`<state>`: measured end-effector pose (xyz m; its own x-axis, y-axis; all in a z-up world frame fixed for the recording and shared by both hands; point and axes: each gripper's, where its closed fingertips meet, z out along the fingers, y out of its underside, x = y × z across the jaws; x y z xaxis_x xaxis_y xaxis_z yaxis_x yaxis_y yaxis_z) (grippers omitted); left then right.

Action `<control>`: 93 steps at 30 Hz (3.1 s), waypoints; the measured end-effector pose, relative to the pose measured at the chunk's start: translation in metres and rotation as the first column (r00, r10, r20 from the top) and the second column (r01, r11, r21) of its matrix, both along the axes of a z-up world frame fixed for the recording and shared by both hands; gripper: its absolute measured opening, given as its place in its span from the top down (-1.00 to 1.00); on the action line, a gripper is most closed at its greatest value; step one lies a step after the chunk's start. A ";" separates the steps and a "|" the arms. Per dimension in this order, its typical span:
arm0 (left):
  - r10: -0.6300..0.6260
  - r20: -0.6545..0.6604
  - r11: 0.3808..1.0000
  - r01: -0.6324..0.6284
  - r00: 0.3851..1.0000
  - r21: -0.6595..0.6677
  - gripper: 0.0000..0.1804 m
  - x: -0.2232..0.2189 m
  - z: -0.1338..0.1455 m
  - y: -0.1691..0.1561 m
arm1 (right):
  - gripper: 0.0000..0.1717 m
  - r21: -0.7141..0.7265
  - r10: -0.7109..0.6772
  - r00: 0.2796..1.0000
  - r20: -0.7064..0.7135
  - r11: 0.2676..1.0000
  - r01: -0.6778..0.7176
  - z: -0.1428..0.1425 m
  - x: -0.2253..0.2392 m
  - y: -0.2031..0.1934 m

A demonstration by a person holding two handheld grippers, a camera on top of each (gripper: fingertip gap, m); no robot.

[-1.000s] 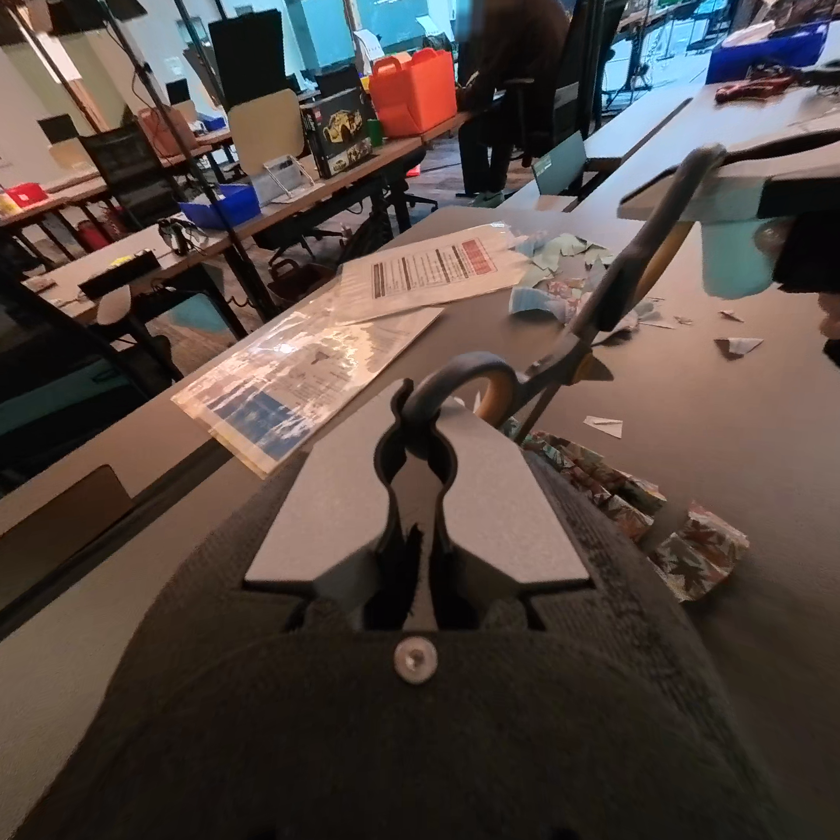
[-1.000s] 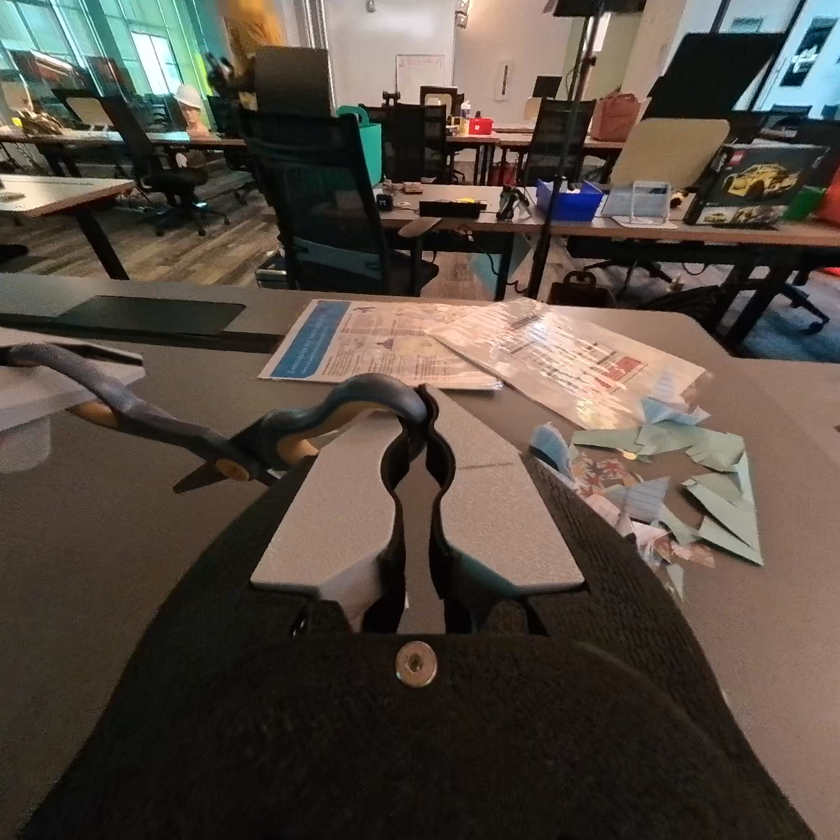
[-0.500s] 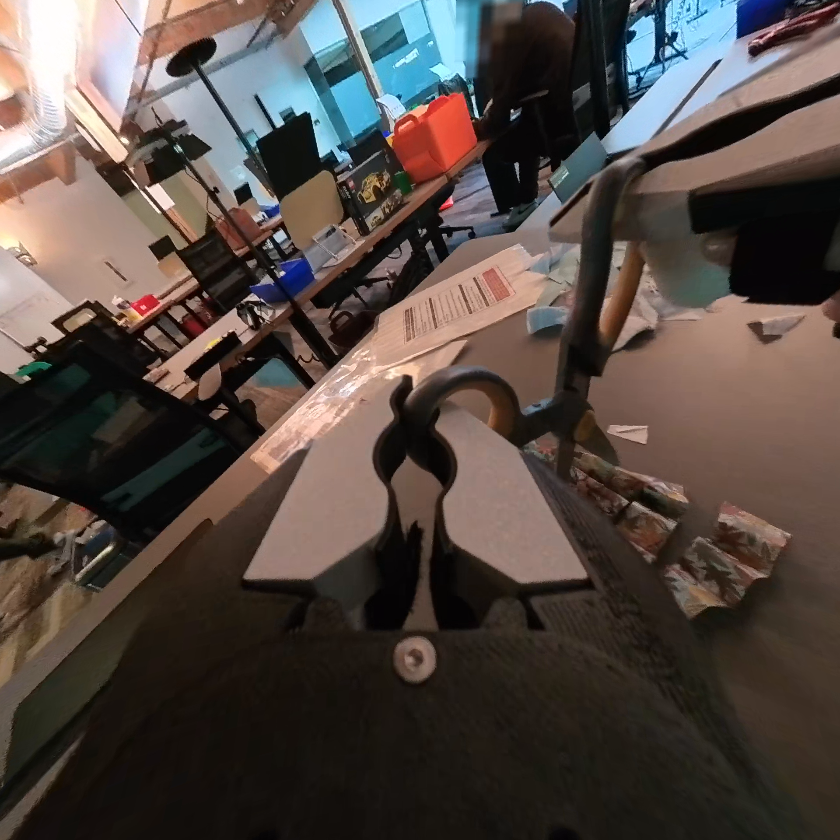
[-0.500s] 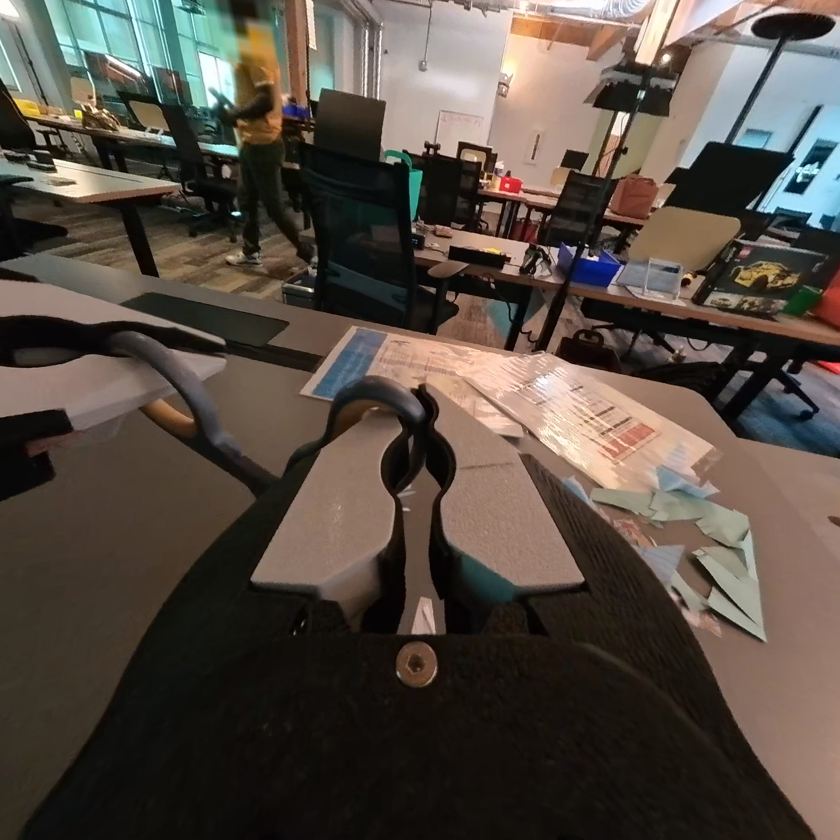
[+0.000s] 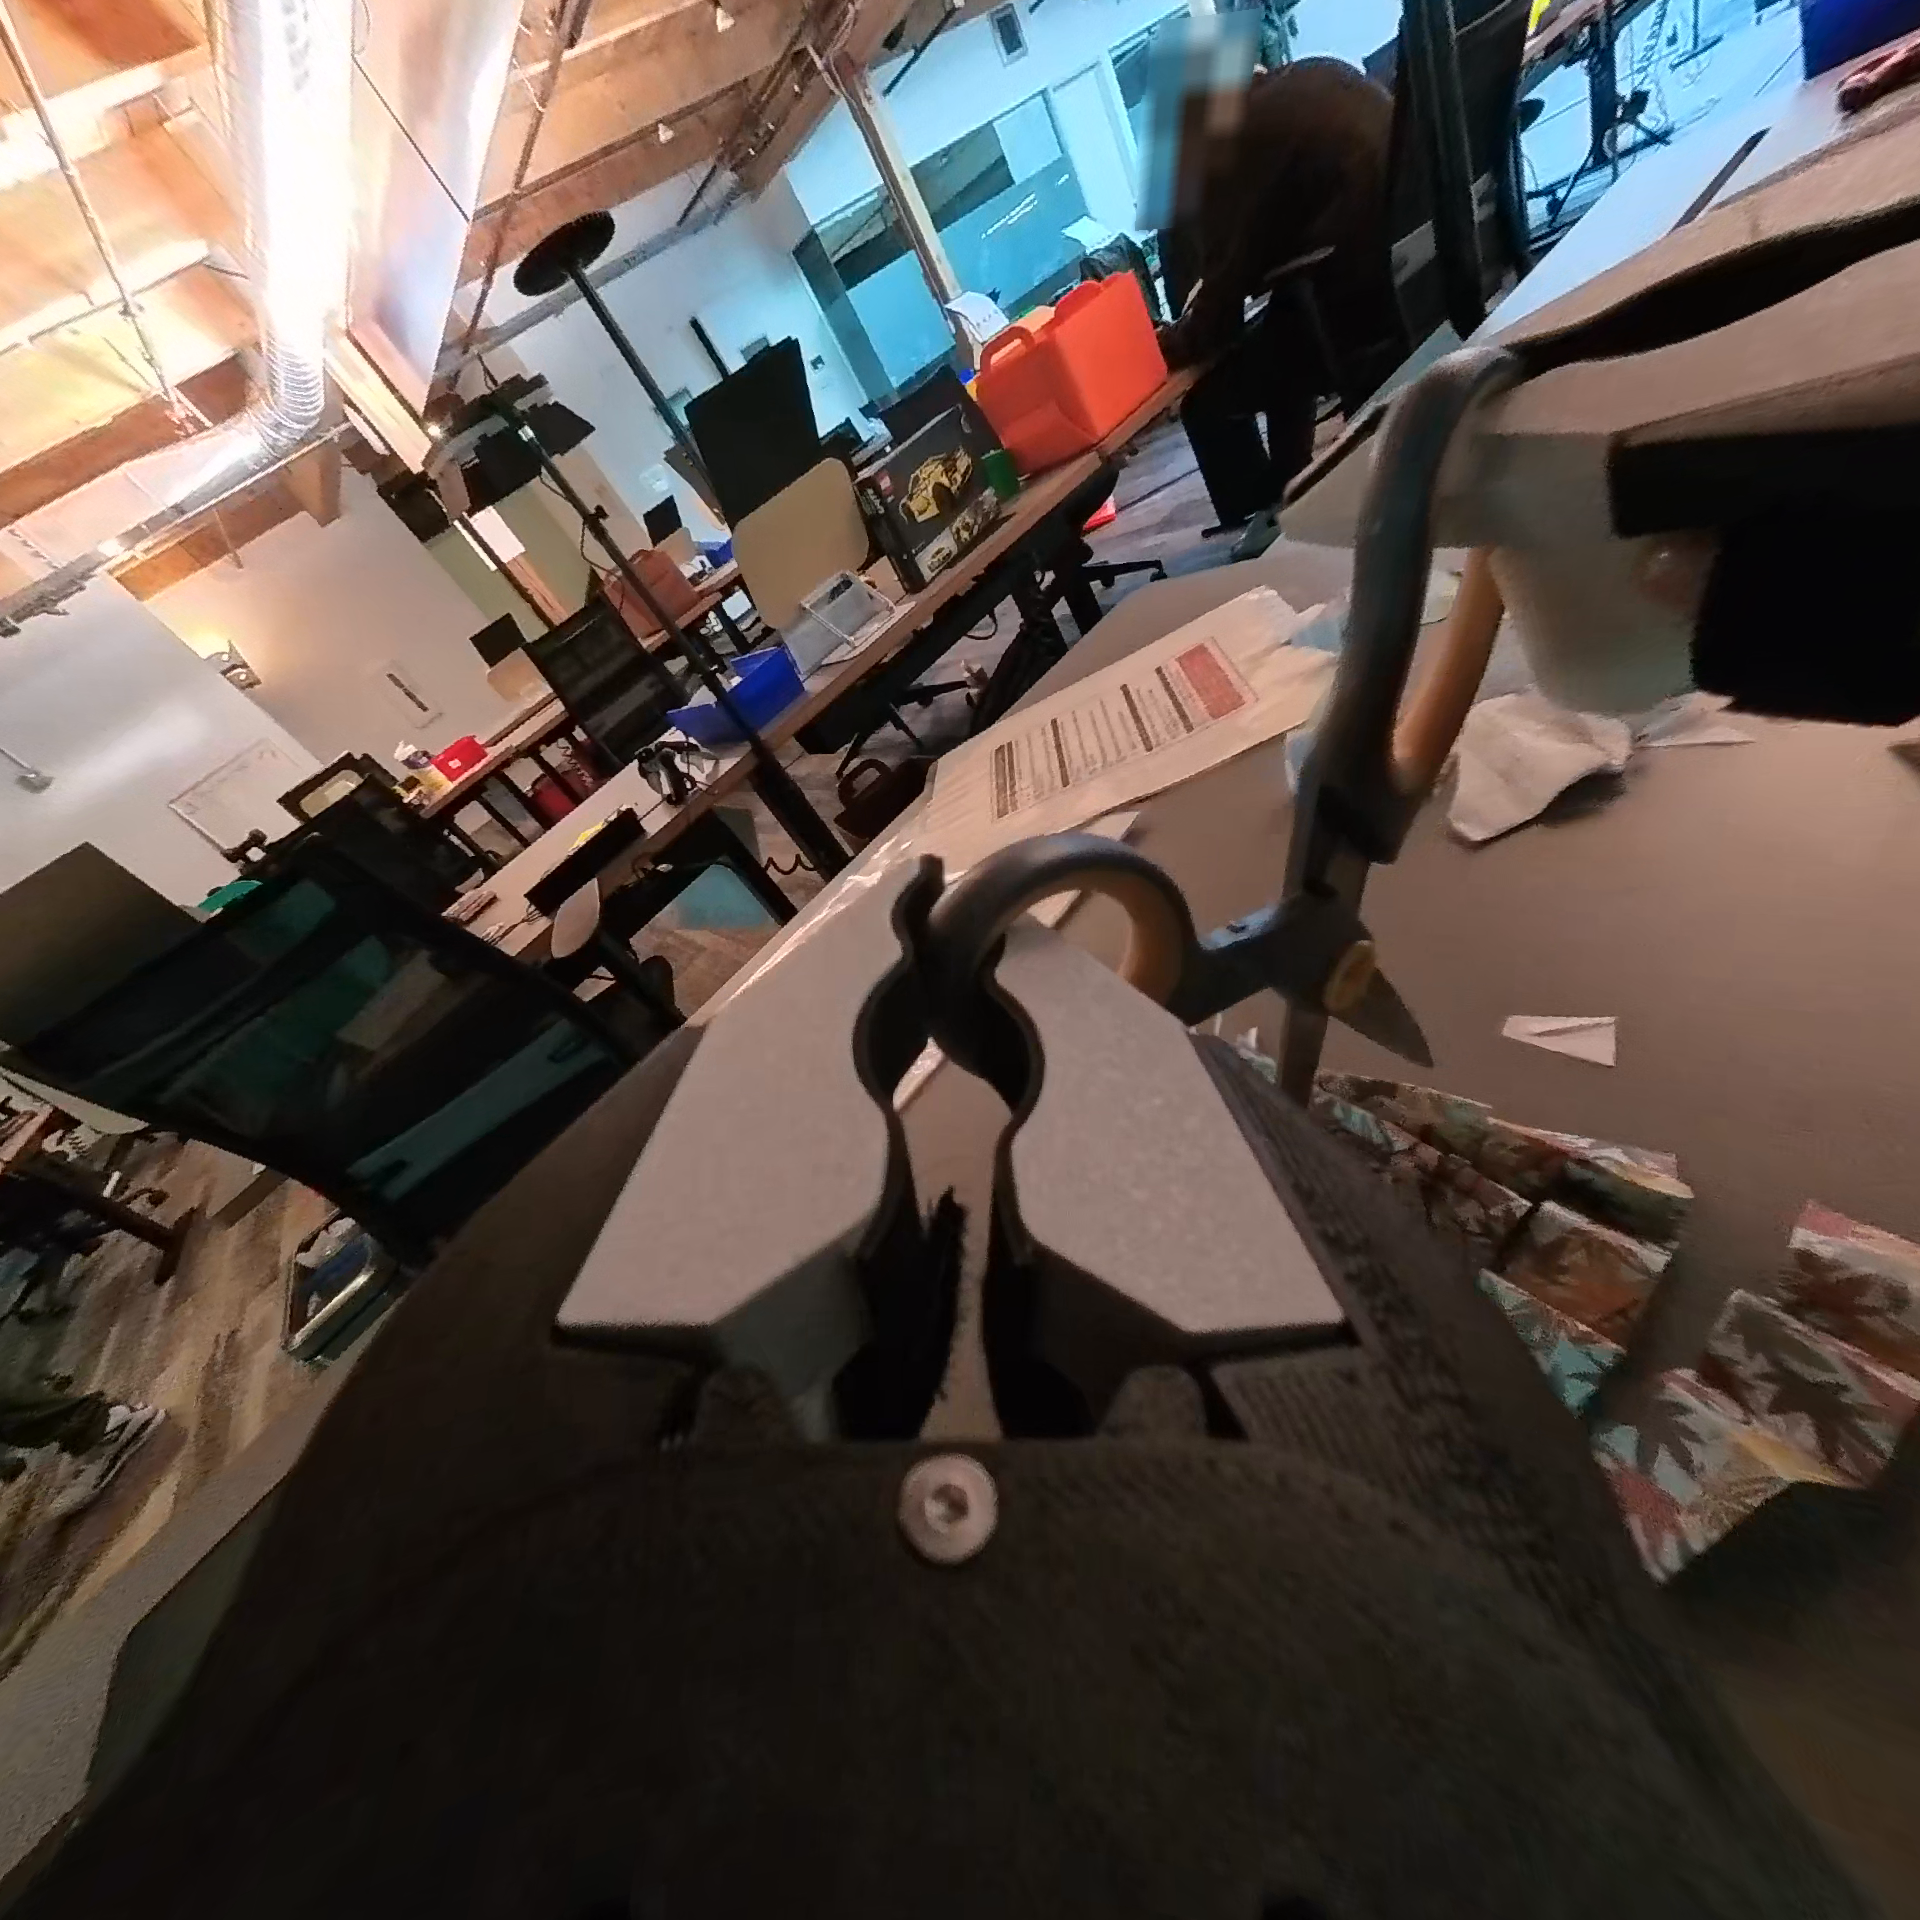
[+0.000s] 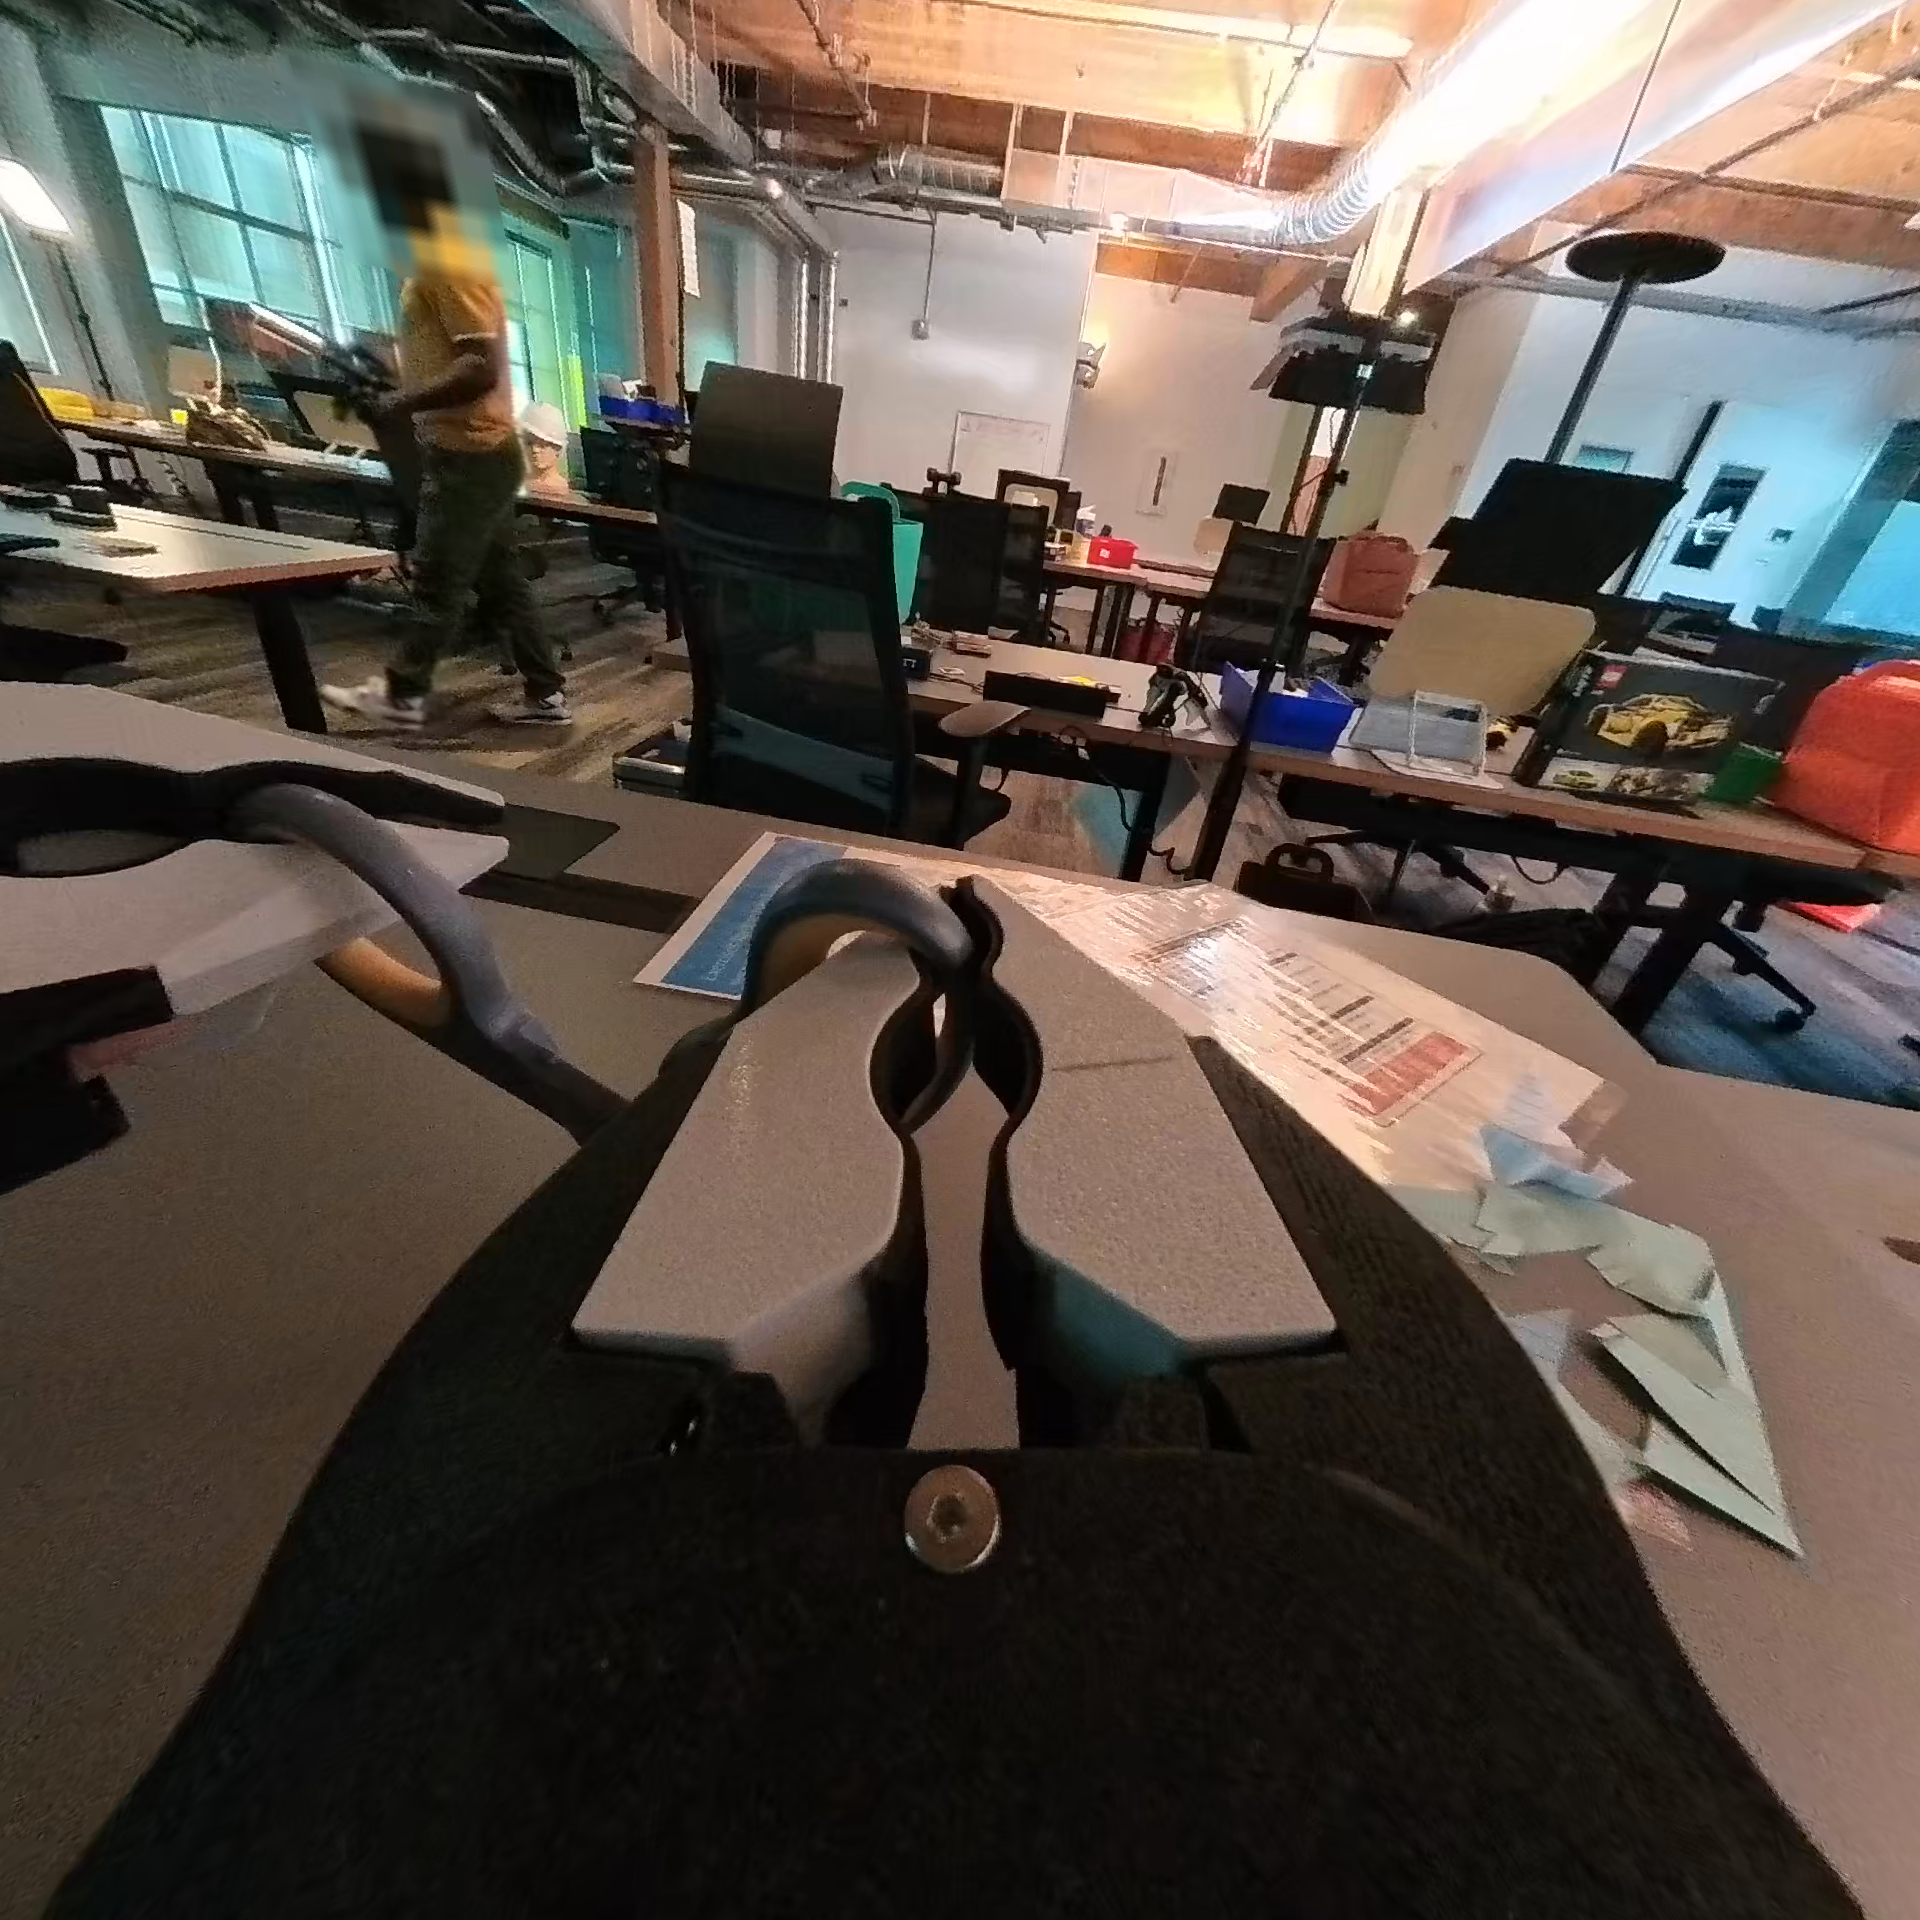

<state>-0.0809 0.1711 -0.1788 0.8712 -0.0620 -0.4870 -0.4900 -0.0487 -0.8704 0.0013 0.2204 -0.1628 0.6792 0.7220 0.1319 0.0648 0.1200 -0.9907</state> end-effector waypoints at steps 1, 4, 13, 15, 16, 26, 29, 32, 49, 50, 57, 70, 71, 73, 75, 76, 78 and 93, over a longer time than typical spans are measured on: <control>0.003 0.001 1.000 -0.003 1.000 0.003 1.00 -0.001 0.000 0.000 | 1.00 -0.002 0.001 1.000 0.000 1.000 -0.001 -0.001 -0.001 0.000; 0.009 0.004 1.000 -0.009 1.000 0.007 1.00 -0.003 -0.001 0.001 | 1.00 -0.007 0.004 1.000 -0.002 1.000 -0.004 -0.002 -0.002 0.000; 0.021 -0.006 1.000 -0.021 1.000 0.005 1.00 -0.004 -0.007 0.004 | 1.00 0.020 0.034 0.998 0.049 0.999 -0.035 -0.006 -0.017 -0.009; 0.023 -0.011 1.000 -0.023 1.000 0.013 1.00 -0.003 -0.005 0.003 | 1.00 0.026 0.040 0.998 0.048 0.999 -0.041 -0.004 -0.020 -0.011; 0.023 -0.010 1.000 -0.023 1.000 0.017 1.00 -0.003 -0.004 0.003 | 1.00 0.025 0.044 0.998 0.045 0.999 -0.045 -0.004 -0.021 -0.012; 0.021 -0.005 0.999 -0.021 1.000 0.032 0.99 0.000 0.003 -0.001 | 1.00 0.008 0.083 0.996 0.024 0.997 -0.083 -0.001 -0.030 -0.021; 0.020 -0.003 0.999 -0.020 1.000 0.035 0.99 0.001 0.004 -0.001 | 1.00 0.000 0.097 0.995 0.017 0.995 -0.097 -0.001 -0.032 -0.024; 0.017 -0.012 0.999 -0.017 1.000 0.041 0.99 0.002 0.006 -0.002 | 1.00 -0.001 0.113 0.994 0.013 0.994 -0.113 -0.001 -0.036 -0.027; 0.012 -0.010 0.998 -0.011 1.000 0.064 0.99 0.012 0.013 -0.009 | 1.00 -0.030 0.154 0.988 -0.024 0.988 -0.155 0.001 -0.047 -0.034; 0.010 -0.005 0.998 -0.010 1.000 0.064 0.99 0.013 0.013 -0.009 | 1.00 -0.034 0.154 0.988 -0.028 0.987 -0.154 0.000 -0.047 -0.034; 0.023 -0.001 0.997 -0.023 1.000 0.076 1.00 0.014 0.016 -0.012 | 1.00 -0.054 0.131 0.991 -0.042 0.990 -0.133 -0.002 -0.047 -0.033; 0.080 -0.002 0.989 -0.079 0.997 0.126 0.98 0.012 0.019 -0.015 | 1.00 -0.041 0.060 0.998 -0.035 0.997 -0.061 -0.001 -0.049 -0.036; 0.083 -0.006 0.988 -0.082 0.997 0.128 0.98 0.012 0.020 -0.015 | 1.00 -0.041 0.060 0.998 -0.035 0.997 -0.062 -0.001 -0.049 -0.036; 0.085 -0.005 0.988 -0.084 0.996 0.129 0.99 0.012 0.020 -0.015 | 1.00 -0.042 0.062 0.997 -0.037 0.997 -0.064 -0.001 -0.049 -0.036; 0.085 -0.004 0.988 -0.084 0.996 0.131 0.99 0.013 0.020 -0.016 | 1.00 -0.041 0.061 0.997 -0.038 0.997 -0.062 -0.001 -0.049 -0.036; 0.085 -0.003 0.988 -0.084 0.996 0.131 0.99 0.012 0.020 -0.016 | 1.00 -0.039 0.059 0.998 -0.036 0.997 -0.061 -0.001 -0.049 -0.036; 0.084 0.000 0.988 -0.083 0.996 0.132 1.00 0.013 0.020 -0.016 | 1.00 -0.037 0.057 0.998 -0.036 0.998 -0.058 0.000 -0.048 -0.037; 0.081 0.010 0.987 -0.081 0.997 0.139 0.99 0.015 0.021 -0.017 | 1.00 -0.018 0.033 0.999 -0.035 0.999 -0.033 0.002 -0.045 -0.037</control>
